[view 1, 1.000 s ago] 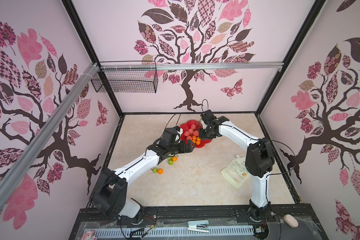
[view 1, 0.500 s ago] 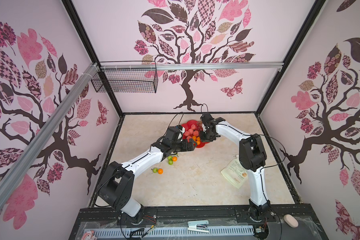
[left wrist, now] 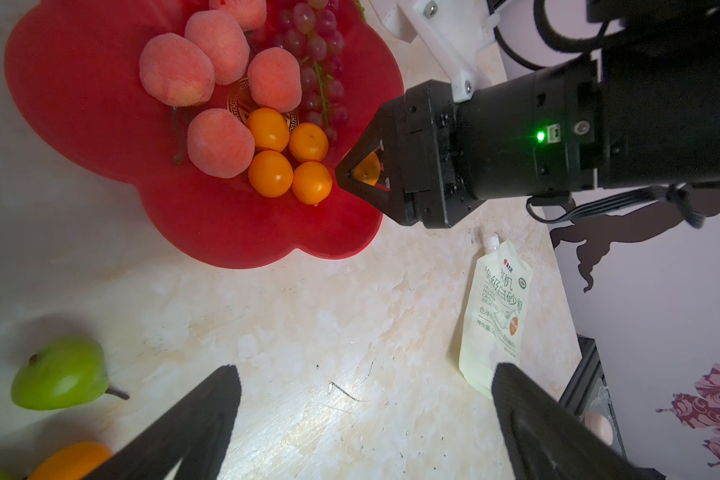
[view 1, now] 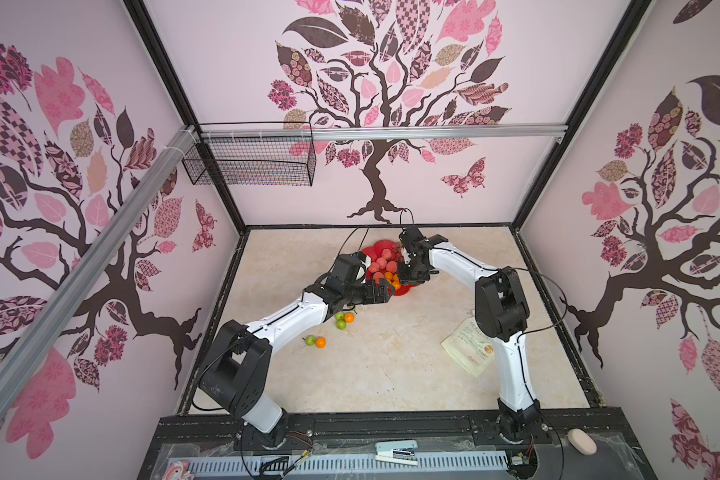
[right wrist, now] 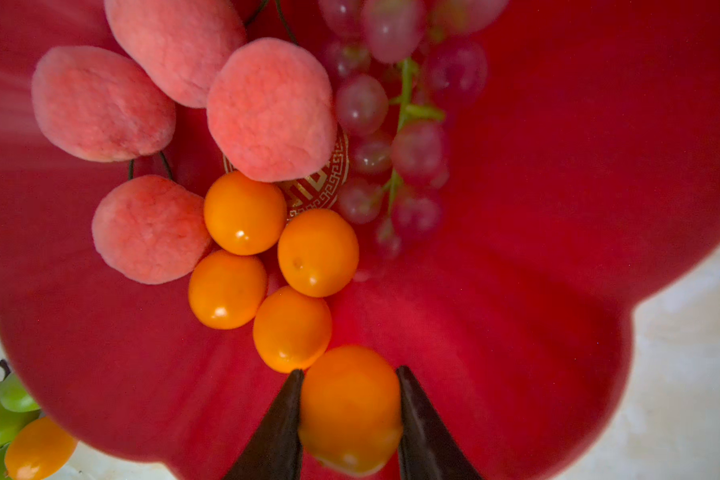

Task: Place and organize the fake fruits in the fruit bowl
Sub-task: 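Lower the kumquat into the bowl and open the right gripper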

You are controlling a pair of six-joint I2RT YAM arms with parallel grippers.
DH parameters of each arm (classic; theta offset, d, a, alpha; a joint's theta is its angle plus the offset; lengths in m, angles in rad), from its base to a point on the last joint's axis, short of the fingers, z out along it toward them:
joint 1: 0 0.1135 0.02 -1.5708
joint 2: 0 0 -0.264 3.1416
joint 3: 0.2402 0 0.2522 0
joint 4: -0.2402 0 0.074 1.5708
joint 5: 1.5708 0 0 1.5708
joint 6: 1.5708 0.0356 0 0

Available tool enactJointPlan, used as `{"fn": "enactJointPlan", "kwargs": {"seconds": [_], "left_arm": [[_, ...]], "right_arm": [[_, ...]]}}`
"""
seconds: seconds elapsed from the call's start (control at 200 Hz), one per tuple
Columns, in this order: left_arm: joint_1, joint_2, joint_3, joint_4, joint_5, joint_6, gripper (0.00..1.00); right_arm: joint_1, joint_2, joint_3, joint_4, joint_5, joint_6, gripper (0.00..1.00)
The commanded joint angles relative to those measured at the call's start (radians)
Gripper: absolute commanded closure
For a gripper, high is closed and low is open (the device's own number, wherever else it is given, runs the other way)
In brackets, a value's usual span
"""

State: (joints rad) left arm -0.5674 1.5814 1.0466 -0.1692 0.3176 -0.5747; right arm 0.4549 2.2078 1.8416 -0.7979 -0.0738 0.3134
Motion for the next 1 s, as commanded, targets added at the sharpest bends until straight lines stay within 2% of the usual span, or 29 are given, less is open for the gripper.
{"fn": "enactJointPlan", "kwargs": {"seconds": [0.0, 0.535, 0.81, 0.995], "left_arm": [[-0.002, 0.008, 0.037, 0.003, 0.009, 0.013, 0.02], [-0.002, -0.047, 0.036, -0.039, -0.004, 0.024, 0.02], [-0.001, -0.200, -0.025, -0.102, -0.096, 0.006, 0.01], [0.003, -0.335, -0.096, -0.189, -0.185, -0.035, 0.02]], "right_arm": [[-0.004, 0.058, 0.044, -0.030, -0.005, -0.008, 0.61], [-0.004, 0.013, 0.065, -0.043, 0.008, 0.000, 0.55], [0.005, -0.154, -0.038, 0.041, -0.006, 0.031, 0.51], [0.064, -0.284, -0.155, 0.121, 0.010, 0.071, 0.51]]}}
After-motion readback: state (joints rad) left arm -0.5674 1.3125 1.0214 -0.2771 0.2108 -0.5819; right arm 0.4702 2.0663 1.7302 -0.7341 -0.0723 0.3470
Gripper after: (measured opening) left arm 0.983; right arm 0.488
